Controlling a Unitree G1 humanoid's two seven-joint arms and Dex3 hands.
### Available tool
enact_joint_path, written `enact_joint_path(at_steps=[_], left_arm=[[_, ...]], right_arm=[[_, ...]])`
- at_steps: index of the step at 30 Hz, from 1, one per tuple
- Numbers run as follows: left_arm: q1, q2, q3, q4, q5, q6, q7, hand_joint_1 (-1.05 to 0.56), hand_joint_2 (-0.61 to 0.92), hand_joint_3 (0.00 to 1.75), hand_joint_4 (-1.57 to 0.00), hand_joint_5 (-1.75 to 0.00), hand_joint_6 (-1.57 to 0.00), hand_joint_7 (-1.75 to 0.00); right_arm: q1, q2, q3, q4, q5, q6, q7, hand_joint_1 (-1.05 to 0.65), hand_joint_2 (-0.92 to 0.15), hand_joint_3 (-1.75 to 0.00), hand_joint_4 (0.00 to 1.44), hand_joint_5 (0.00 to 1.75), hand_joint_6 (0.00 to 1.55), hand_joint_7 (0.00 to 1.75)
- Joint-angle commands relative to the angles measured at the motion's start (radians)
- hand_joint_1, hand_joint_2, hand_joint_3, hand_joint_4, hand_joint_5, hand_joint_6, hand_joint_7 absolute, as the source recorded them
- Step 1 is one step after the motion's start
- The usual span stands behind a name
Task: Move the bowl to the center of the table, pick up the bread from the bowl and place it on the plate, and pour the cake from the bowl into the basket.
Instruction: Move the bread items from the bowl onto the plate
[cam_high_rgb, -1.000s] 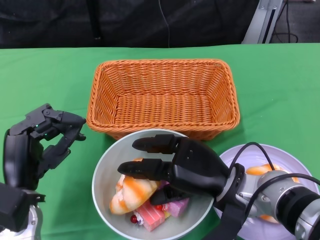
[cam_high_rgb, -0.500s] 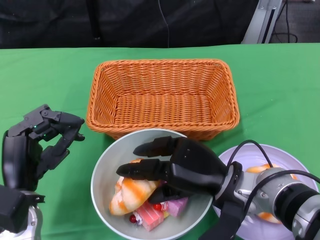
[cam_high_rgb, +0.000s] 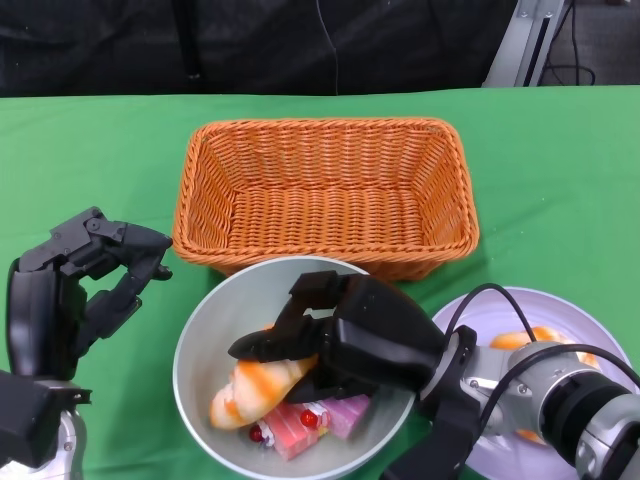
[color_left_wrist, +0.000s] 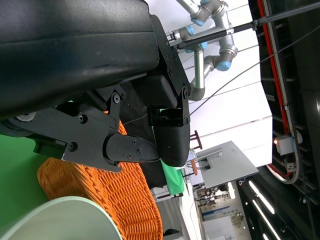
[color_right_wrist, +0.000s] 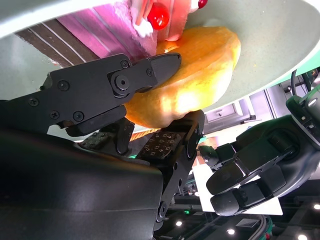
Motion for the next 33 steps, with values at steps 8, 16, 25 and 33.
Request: enact_joint_path(at_steps=[8,16,25,33], left_arm=[[-0.011,0.017,0.007,0.002,0.000,-0.013,0.009,-0.22,0.92,0.30,-0.84,-1.29,-0.95,-0.92],[-0.012,0.018,0.009,0.006,0.001,-0.016,0.009,-0.23,0.92,0.31,-0.84,-1.30,-0.94,-0.93],[-0.013,0.022,0.009,0.016,-0.007,-0.018,-0.003,-0.23,0.92,0.30,-0.84,-1.30,-0.94,-0.93],[-0.005,0.020,0.007,0.001,-0.015,0.001,-0.005,-0.23,0.92,0.29,-0.85,-1.27,-0.95,-0.91]], right_arm=[[0.013,-0.002,-0.005,0.000,0.002,0.007,0.008,-0.22,-0.92,-0.17,0.73,1.66,1.19,0.10],[0.011,-0.004,-0.004,-0.001,0.002,-0.026,-0.003,-0.14,-0.92,-0.11,0.70,1.75,0.78,1.13],[0.001,-0.005,-0.011,0.009,0.002,-0.074,-0.083,-0.03,-0.92,-0.14,0.74,1.75,0.51,1.74],[-0.001,-0.017,-0.033,0.000,0.010,-0.096,-0.090,-0.08,-0.92,-0.17,0.72,1.75,0.68,1.39]])
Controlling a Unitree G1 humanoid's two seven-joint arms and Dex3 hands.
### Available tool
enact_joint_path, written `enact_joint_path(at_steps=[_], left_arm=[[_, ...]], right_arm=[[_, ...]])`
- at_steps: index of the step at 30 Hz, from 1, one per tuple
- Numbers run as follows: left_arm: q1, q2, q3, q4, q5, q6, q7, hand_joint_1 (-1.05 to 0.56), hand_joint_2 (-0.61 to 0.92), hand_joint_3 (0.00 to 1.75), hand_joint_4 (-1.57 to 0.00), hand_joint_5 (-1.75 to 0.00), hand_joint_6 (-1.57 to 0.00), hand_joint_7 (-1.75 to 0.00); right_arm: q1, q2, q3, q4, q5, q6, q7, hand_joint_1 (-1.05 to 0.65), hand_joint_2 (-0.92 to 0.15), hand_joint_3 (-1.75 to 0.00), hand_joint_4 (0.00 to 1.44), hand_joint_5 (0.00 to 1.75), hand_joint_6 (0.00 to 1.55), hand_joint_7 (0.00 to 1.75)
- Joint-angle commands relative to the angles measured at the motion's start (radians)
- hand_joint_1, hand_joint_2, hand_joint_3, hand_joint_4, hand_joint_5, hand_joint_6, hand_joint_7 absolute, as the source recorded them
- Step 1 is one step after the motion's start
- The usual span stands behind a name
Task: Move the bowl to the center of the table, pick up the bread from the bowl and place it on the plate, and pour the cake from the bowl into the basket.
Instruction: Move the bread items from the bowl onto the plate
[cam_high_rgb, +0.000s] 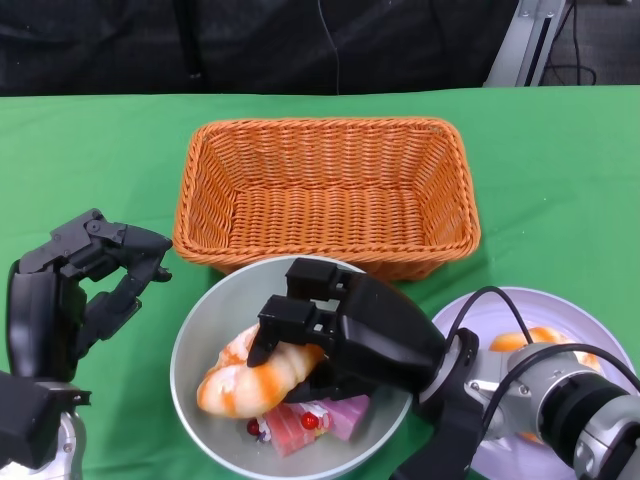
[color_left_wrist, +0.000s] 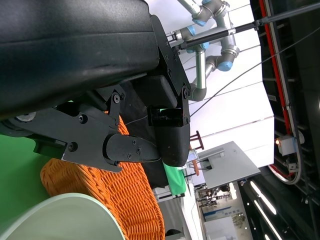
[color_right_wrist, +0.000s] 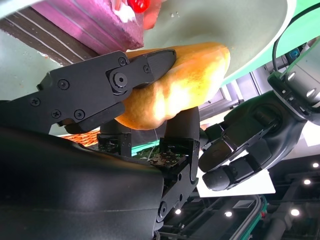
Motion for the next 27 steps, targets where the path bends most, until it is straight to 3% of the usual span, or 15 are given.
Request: enact_joint_path(at_steps=[1,4,6,12,24,27], left_arm=[[-0.004,0.019,0.006,-0.009,-0.011,0.005,-0.003,-0.23,0.92,0.29,-0.85,-1.27,-0.95,-0.90],[-0.004,0.020,0.007,-0.006,-0.012,0.001,-0.004,-0.21,0.92,0.30,-0.85,-1.26,-0.96,-0.89],[-0.007,0.022,0.007,0.001,-0.018,-0.005,-0.013,-0.21,0.92,0.31,-0.85,-1.26,-0.95,-0.88],[-0.003,0.029,0.010,-0.003,-0.002,0.006,0.002,-0.24,0.92,0.29,-0.85,-1.25,-0.97,-0.87],[0.005,0.034,0.012,-0.015,-0.041,0.025,-0.030,-0.21,0.92,0.29,-0.87,-1.22,-0.99,-0.83],[0.009,0.036,0.012,-0.025,-0.043,0.030,-0.029,-0.20,0.92,0.30,-0.88,-1.21,-0.99,-0.82]], right_arm=[[-0.002,-0.012,-0.018,-0.011,0.015,-0.021,-0.021,-0.08,-0.92,-0.16,0.72,1.74,0.69,1.36],[0.001,-0.016,-0.031,-0.013,0.028,-0.040,-0.012,-0.09,-0.92,-0.13,0.76,1.61,0.78,1.10],[0.007,-0.016,-0.048,-0.013,0.046,-0.056,0.009,-0.10,-0.92,-0.14,0.77,1.58,0.81,1.04],[0.020,-0.034,-0.096,-0.048,0.077,-0.084,0.017,-0.15,-0.92,-0.36,0.80,1.60,0.81,1.07],[0.054,-0.057,-0.188,-0.127,0.136,-0.138,0.057,-0.09,-0.90,-0.36,0.82,1.57,0.82,1.05],[0.072,-0.065,-0.213,-0.165,0.156,-0.151,0.074,-0.09,-0.82,-0.53,0.81,1.56,0.82,1.07]])
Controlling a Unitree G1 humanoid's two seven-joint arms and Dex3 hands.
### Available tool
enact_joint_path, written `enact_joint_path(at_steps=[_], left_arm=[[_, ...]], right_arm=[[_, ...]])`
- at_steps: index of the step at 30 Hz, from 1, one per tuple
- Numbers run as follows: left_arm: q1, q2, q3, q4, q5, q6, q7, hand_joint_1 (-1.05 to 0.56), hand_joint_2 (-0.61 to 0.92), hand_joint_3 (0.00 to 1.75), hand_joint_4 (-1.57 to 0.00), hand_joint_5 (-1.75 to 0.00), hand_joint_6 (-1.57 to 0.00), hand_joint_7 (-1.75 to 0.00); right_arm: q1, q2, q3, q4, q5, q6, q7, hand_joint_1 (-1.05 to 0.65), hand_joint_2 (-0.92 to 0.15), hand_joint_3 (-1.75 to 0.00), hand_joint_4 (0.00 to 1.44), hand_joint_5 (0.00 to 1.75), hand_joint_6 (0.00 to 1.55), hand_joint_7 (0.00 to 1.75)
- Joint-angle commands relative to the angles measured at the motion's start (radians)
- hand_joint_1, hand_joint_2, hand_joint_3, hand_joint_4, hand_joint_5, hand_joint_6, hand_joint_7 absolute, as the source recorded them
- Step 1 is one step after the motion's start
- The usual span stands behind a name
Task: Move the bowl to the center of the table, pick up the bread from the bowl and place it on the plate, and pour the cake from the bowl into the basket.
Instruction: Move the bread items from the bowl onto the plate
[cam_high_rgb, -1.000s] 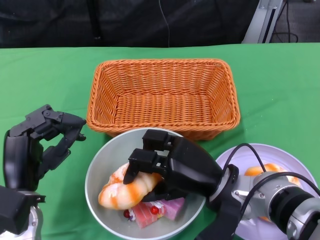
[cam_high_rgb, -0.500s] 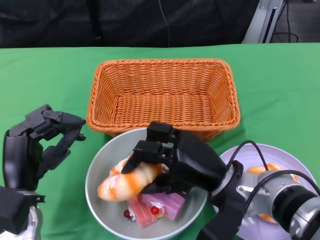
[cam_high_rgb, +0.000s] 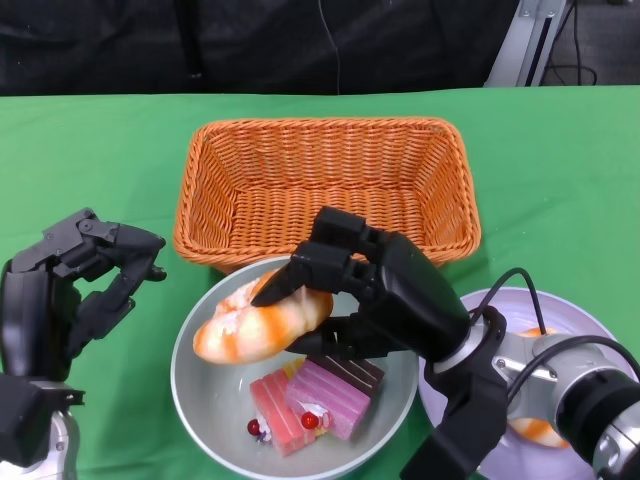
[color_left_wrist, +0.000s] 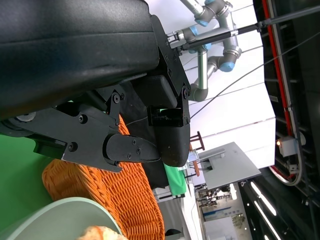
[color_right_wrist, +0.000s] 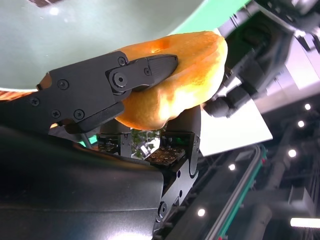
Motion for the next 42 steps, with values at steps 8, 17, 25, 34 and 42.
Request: enact_joint_path(at_steps=[8,17,25,34,42], left_arm=[[0.000,0.036,0.012,-0.001,-0.002,-0.005,-0.004,-0.20,0.92,0.30,-0.89,-1.20,-1.00,-0.82],[0.014,0.037,0.018,-0.027,-0.051,0.026,-0.041,-0.20,0.92,0.29,-0.89,-1.20,-0.99,-0.82],[0.014,0.040,0.030,-0.026,-0.066,0.028,-0.073,-0.18,0.92,0.29,-0.91,-1.18,-1.01,-0.78],[0.018,0.039,0.037,-0.025,-0.091,0.047,-0.106,-0.18,0.92,0.29,-0.91,-1.16,-1.02,-0.77],[0.026,0.037,0.044,-0.032,-0.097,0.062,-0.120,-0.18,0.92,0.29,-0.91,-1.15,-1.02,-0.77]], right_arm=[[0.067,-0.052,-0.098,-0.142,0.080,-0.038,0.105,-0.06,-0.55,-0.98,0.75,1.73,0.80,1.17],[0.167,-0.096,-0.223,-0.253,0.186,-0.046,0.217,-0.06,-0.41,-1.25,0.80,1.74,0.81,1.30],[0.225,-0.135,-0.312,-0.306,0.278,-0.092,0.327,-0.08,-0.43,-1.27,0.85,1.60,0.83,1.28],[0.275,-0.155,-0.424,-0.350,0.311,-0.131,0.377,-0.08,-0.39,-1.25,0.84,1.66,0.83,1.31],[0.319,-0.191,-0.520,-0.348,0.266,-0.140,0.345,-0.08,-0.42,-1.20,0.82,1.67,0.83,1.29]])
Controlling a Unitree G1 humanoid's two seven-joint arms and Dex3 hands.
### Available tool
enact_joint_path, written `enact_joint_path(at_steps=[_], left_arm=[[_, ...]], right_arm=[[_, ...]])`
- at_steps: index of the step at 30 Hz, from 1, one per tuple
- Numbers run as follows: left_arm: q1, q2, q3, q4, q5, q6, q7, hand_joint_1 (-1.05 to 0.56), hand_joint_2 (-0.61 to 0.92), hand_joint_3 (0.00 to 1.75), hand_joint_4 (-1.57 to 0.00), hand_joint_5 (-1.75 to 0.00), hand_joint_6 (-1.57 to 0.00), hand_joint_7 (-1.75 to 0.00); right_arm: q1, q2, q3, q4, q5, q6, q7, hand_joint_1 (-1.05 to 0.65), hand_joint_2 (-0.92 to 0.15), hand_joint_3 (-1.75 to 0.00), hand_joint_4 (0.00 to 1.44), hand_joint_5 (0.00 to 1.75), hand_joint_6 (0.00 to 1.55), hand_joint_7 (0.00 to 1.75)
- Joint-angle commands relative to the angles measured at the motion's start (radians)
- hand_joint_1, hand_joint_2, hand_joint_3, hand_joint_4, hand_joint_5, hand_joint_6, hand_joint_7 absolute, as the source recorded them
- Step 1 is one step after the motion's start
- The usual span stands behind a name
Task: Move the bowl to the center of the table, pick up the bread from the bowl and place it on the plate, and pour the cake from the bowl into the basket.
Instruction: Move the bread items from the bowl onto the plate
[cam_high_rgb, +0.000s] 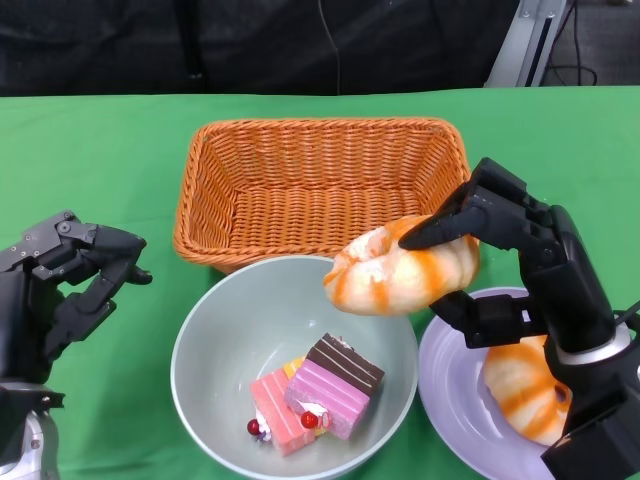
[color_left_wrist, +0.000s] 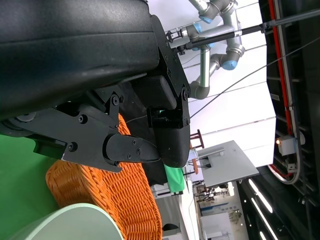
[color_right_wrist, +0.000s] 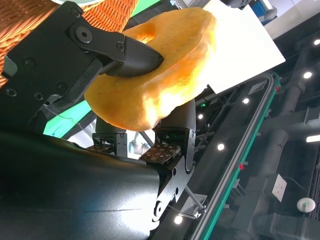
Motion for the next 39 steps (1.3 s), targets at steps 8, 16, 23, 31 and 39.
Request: enact_joint_path(at_steps=[8,16,23,31,39], left_arm=[[0.034,0.033,0.023,-0.029,-0.032,0.035,-0.038,-0.18,0.92,0.28,-0.90,-1.16,-1.02,-0.77],[0.025,0.040,0.038,-0.008,-0.050,0.030,-0.074,-0.16,0.92,0.28,-0.94,-1.09,-1.07,-0.67],[0.031,0.035,0.036,-0.021,-0.036,0.035,-0.063,-0.19,0.92,0.26,-0.95,-1.09,-1.09,-0.64],[0.041,0.025,0.031,-0.041,-0.040,0.036,-0.066,-0.17,0.92,0.27,-0.94,-1.09,-1.09,-0.63],[0.062,0.014,0.022,-0.071,-0.019,0.032,-0.050,-0.18,0.92,0.27,-0.94,-1.10,-1.09,-0.63]], right_arm=[[0.082,-0.104,-0.164,0.043,-0.083,-0.048,-0.161,-0.07,-0.40,-1.30,0.84,1.68,0.83,1.33],[0.107,-0.141,-0.187,0.095,-0.144,-0.054,-0.273,-0.06,-0.44,-1.25,0.85,1.70,0.82,1.34],[0.111,-0.155,-0.178,0.126,-0.168,-0.057,-0.312,-0.05,-0.43,-1.23,0.86,1.68,0.84,1.28],[0.107,-0.226,-0.086,0.151,-0.345,0.054,-0.470,-0.07,-0.41,-1.25,0.83,1.70,0.87,1.17],[0.071,-0.262,0.056,0.257,-0.393,0.130,-0.537,-0.02,-0.46,-1.18,0.84,1.54,0.89,1.10]])
